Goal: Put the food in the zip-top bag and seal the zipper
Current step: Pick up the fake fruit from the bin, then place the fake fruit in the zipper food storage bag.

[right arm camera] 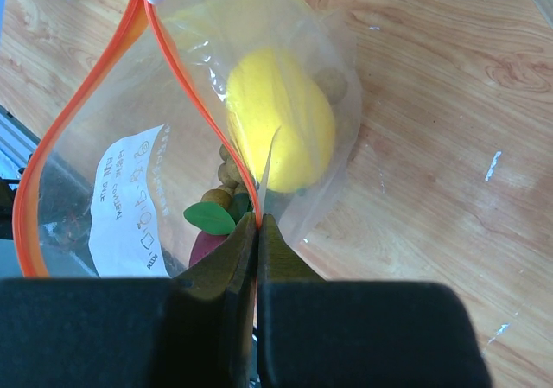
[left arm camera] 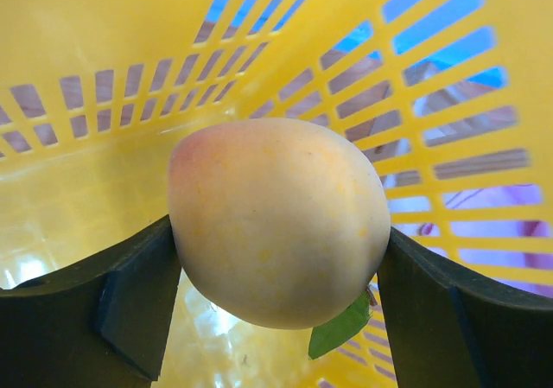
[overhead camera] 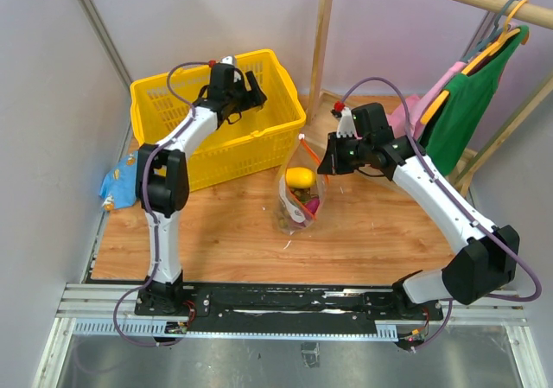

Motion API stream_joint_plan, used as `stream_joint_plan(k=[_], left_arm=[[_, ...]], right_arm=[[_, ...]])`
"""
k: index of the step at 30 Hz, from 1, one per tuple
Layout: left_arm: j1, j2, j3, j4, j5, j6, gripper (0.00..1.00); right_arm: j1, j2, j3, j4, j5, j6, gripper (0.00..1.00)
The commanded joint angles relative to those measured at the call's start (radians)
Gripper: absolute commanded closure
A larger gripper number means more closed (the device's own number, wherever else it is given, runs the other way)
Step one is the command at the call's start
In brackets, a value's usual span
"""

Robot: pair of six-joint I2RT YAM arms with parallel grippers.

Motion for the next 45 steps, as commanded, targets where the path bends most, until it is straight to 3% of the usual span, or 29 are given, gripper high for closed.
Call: stream_joint_plan(k=[1, 9, 21, 31, 40, 45], left_arm=[[0.007, -0.099, 0.001, -0.075, 0.004, 0.057, 0.80], [0.005, -0.236, 0.011, -0.207, 0.023, 0.096, 0.80], [-0.068, -0.538, -0.124, -0.308, 0.086, 0.124, 0.80], [-0.276, -0.697, -0.154, -0.430, 0.066, 0.157, 0.80], [-0.487, -0.779, -0.256, -0.420, 0.019, 0.147, 0.78], [-0.549, -0.779, -0.316, -0.427, -0.024, 0.128, 0.76]], right_arm=[[0.003, -0.024, 0.008, -0.029, 0.042, -0.013, 0.99], [0.031, -0.030, 0.031, -0.048, 0.083, -0.009, 1.00], [0.055, -0.009, 0.085, -0.081, 0.150, 0.012, 1.00], [0.084, -0.005, 0.128, -0.075, 0.177, 0.017, 0.99], [0.097, -0.002, 0.118, -0.053, 0.185, 0.017, 0.99], [0.097, -0.003, 0.111, -0.046, 0.185, 0.017, 0.99]])
